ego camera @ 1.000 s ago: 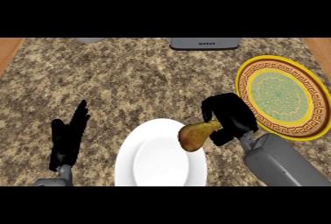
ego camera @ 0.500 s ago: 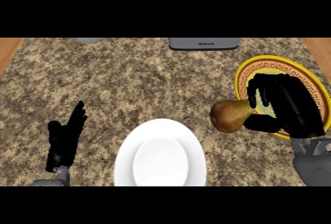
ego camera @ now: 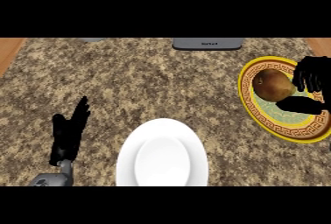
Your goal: Pick the pear from the plate and place it in the plate
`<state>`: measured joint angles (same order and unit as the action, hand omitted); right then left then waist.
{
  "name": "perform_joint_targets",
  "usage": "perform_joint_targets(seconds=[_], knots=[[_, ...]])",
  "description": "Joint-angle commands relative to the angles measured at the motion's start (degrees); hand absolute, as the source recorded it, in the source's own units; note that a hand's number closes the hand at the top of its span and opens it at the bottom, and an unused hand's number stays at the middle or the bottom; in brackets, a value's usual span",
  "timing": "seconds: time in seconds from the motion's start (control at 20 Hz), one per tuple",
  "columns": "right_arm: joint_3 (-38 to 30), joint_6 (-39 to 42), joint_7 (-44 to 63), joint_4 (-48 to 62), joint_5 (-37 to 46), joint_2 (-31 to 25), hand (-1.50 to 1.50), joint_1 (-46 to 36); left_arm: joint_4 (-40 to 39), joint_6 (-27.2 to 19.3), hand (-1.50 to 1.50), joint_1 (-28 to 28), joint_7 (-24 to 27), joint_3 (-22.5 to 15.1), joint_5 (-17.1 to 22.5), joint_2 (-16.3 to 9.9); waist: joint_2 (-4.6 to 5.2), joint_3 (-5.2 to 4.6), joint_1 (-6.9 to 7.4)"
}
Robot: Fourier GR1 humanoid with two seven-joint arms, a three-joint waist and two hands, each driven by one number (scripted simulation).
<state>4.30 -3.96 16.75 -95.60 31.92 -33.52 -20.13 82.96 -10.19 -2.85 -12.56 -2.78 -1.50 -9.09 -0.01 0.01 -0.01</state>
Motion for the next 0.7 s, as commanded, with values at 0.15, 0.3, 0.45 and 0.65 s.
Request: perform_joint_targets(seconds=[0.15,0.3,0.45,0.65], knots=[[-6.23,2.18,-7.59,15.39,0.40,-0.58,1.50,-5.04,-1.07,-2.27,0.00,1.68,2.84,-1.89,-3.04,3.50,0.09,-0.01,0.42],[-5.79,-1.28,-11.27,23.88,3.72,1.88,1.50,-6.87,4.57,1.05,0.00,3.40,-0.97,-0.78,-1.10,0.61,0.08,0.01,0.69],[-5.42,-0.17,-13.05,32.18,5.46,1.42,1.50,-11.27,1.70,1.29,0.00,2.30,1.17,0.83,-0.44,0.50,0.21,0.01,1.20],[-6.13,5.91,-17.73,43.00,3.19,0.24,1.50,-14.69,-1.87,0.25,0.00,-1.41,1.14,-0.08,-1.94,2.17,0.45,0.03,1.32]])
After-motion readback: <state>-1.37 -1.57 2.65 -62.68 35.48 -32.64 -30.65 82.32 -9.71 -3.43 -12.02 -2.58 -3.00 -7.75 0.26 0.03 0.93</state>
